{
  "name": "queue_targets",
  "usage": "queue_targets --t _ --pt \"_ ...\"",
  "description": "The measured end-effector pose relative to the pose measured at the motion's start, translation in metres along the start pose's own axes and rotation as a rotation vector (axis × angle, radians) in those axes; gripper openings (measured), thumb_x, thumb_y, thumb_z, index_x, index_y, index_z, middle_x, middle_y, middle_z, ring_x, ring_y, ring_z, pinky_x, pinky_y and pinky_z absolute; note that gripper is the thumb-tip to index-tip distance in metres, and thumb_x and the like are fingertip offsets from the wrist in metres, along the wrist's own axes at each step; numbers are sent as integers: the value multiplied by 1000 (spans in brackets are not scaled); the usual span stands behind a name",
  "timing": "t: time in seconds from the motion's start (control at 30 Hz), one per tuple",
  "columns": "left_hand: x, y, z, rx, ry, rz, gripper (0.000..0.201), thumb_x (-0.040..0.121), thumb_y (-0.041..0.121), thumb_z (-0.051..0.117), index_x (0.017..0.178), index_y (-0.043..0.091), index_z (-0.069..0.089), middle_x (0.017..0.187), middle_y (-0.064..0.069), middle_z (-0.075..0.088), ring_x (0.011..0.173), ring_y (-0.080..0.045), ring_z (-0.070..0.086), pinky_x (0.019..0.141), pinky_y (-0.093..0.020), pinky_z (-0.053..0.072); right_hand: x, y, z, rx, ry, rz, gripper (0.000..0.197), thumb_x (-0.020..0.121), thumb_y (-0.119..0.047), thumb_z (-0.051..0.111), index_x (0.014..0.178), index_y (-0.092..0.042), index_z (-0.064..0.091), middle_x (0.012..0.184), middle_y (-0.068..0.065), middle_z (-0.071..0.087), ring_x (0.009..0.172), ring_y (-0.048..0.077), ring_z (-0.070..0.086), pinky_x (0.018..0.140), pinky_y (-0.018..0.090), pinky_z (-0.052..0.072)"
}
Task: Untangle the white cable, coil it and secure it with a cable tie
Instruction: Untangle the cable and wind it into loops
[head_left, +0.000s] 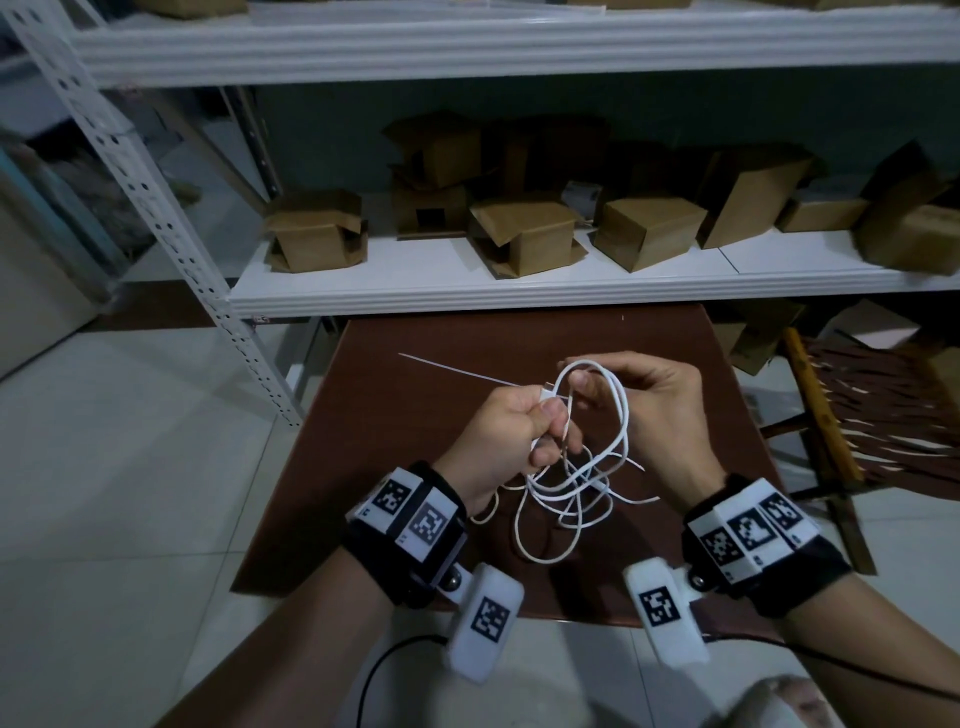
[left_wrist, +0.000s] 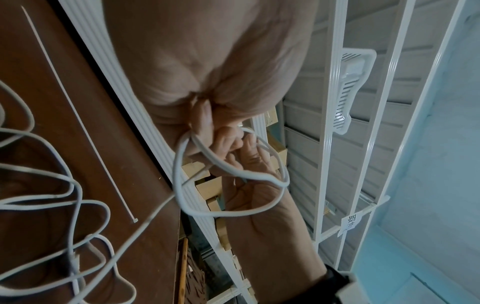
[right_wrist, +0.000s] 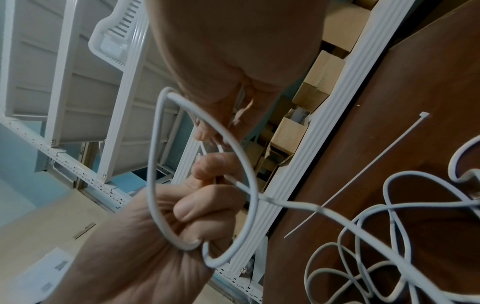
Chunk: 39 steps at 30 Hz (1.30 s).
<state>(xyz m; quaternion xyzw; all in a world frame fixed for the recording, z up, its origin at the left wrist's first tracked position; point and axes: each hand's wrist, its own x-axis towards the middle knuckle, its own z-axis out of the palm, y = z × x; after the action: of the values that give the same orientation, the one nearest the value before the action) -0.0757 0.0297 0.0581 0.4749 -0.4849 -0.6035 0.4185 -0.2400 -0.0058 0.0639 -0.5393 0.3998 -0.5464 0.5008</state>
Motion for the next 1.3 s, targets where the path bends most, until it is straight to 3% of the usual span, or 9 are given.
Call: queue_targets --t 0.2,0.37,0.53,0.7,0.83,0.97,1.1,1.23,1.3 --pt "0 -2 -1 25 11 2 37 113 8 38 78 9 53 76 -12 68 45 -5 42 42 -12 30 1 0 1 -7 -8 -1 25 81 7 80 106 0 78 88 8 81 76 13 77 70 22 61" --pt "1 -4 -2 36 50 -9 34 111 8 41 81 6 57 80 -19 73 44 -6 44 41 -14 31 2 2 0 -93 10 -27 15 79 0 85 94 -3 81 81 9 80 74 17 77 76 32 64" --pt "-1 -4 1 70 110 55 29 112 11 42 86 7 55 82 -23 76 43 -8 46 44 -17 34 2 3 0 -137 23 -51 14 78 -2 87 91 -5 82 82 7 81 76 17 77 79 36 65" --pt "4 -14 1 101 186 147 29 110 18 44 84 12 57 78 -25 75 46 -13 50 48 -21 39 2 3 0 -136 33 -71 15 77 -2 87 91 -4 82 83 5 81 76 12 76 75 26 62" --pt "7 -19 3 159 184 191 22 105 20 42 107 20 64 74 -34 69 48 -13 55 53 -24 43 0 3 1 -111 12 -77 15 77 0 86 92 -1 81 82 4 81 74 11 75 72 22 59" --pt "10 -24 2 295 209 222 26 102 27 45 92 19 68 67 -10 74 59 -16 59 62 -34 47 -3 1 4 7 2 -34 15 81 8 80 96 7 78 75 8 79 63 12 73 63 20 59" --pt "10 -24 3 340 218 267 28 102 25 45 87 16 67 65 -7 73 70 -35 68 74 -53 55 -4 -1 5 3 -2 -44 14 81 7 81 95 6 78 77 7 79 65 11 73 64 20 58" --pt "12 -26 7 254 177 221 29 101 26 43 80 15 60 55 0 61 61 -25 59 66 -41 50 -6 -3 5 -4 13 -37 16 80 7 81 96 9 77 78 8 80 66 10 73 64 18 57" --pt "12 -25 10 189 157 189 32 109 18 39 81 11 53 55 0 50 61 -22 54 62 -30 50 -6 -3 5 8 18 -27 16 80 7 81 96 9 77 81 11 79 65 13 73 61 19 57"
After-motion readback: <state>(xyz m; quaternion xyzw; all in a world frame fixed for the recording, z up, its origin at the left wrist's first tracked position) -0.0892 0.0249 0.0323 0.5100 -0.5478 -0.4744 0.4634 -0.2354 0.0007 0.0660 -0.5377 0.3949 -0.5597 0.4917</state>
